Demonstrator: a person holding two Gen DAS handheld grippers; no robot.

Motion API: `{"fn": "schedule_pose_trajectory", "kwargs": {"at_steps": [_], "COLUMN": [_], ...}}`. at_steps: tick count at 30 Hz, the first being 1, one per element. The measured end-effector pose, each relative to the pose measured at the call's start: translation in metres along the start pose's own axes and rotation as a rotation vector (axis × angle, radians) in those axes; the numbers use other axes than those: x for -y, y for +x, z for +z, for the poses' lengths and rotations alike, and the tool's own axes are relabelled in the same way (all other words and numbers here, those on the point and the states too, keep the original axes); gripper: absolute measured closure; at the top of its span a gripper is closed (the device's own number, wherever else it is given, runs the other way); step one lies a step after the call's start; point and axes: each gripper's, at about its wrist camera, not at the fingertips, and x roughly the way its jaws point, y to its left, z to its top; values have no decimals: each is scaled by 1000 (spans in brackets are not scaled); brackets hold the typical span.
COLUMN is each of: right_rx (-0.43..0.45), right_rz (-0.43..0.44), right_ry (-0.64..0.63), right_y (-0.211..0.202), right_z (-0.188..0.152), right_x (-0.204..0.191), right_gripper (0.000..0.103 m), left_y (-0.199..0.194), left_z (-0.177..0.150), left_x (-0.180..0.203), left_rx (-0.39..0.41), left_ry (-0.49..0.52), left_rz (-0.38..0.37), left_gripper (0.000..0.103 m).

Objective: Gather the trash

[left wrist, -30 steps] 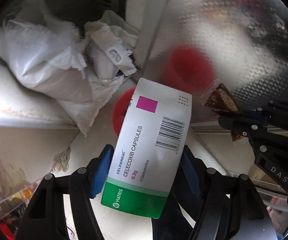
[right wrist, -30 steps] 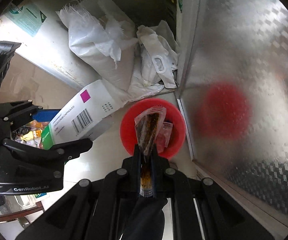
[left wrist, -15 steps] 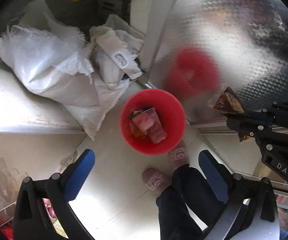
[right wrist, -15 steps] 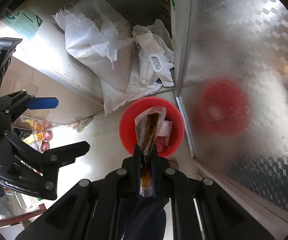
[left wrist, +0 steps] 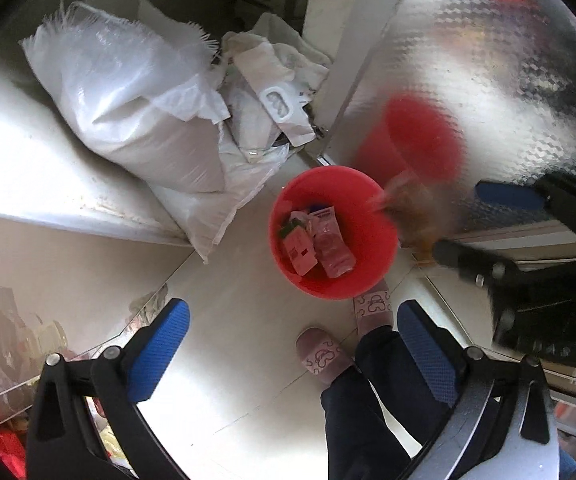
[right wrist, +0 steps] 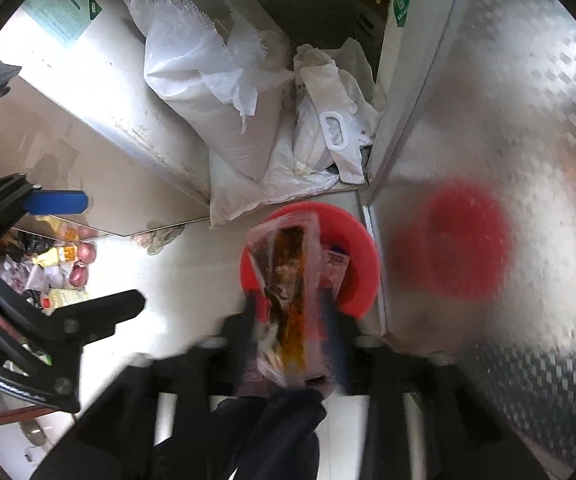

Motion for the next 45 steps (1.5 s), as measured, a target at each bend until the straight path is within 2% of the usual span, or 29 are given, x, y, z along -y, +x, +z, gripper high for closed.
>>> {"fn": "schedule_pose_trajectory", "kwargs": {"at_steps": [1, 2, 4, 5, 7, 11, 15, 18, 22, 26, 30, 33, 36, 41, 45], "right_rx": [2, 6, 15, 15, 15, 14, 21, 44, 99, 165, 249, 310, 363, 463, 525], "right_rz": [-16, -38, -56, -57, -51, -61, -59, -55, -50, -61, -98, -143, -152, -191, -212], "right_ry": [-3, -6, -6, -2, 11, 11, 4, -6, 14, 45, 87, 113, 176, 225, 244], "right_y": [1, 0, -1, -1, -4, -14, -39, -74, -142, -212, -281, -323, -361, -419, -456], "right_z": [0, -1, -1, -1, -3, -4, -2, -1, 0, 2, 3, 2, -2, -15, -36], "right_x": [0, 0, 0, 1, 3, 1, -9, -22, -39, -48, -52, -51, -44, -36, -31], "right_gripper": [30, 25, 21, 14, 6, 1, 1, 1, 1, 1, 1, 1, 1, 1, 1], "left_y": [0, -1, -3, -5, -10, -26, -67, -110, -185, -254, -319, -360, -396, -448, -482], "left_z": [-1, -1, -2, -2, -3, -8, -17, -24, -32, -32, -27, -18, -8, -5, -18], "left_x": [-1, -1, -1, -1, -2, -3, -4, -4, -4, 1, 15, 31, 48, 76, 98], "left_rx": [0, 0, 6, 11, 20, 30, 60, 86, 160, 243, 370, 437, 500, 583, 632], "left_ry": [-2, -2, 0, -2, -9, -38, -52, -66, -88, -72, -40, -5, 31, 83, 87], "left_rz": [2, 5, 10, 11, 8, 11, 24, 30, 9, 25, 9, 19, 30, 17, 20], "left_gripper": [0, 0, 0, 0, 0, 0, 0, 0, 0, 0, 0, 0, 0, 0, 0]}}
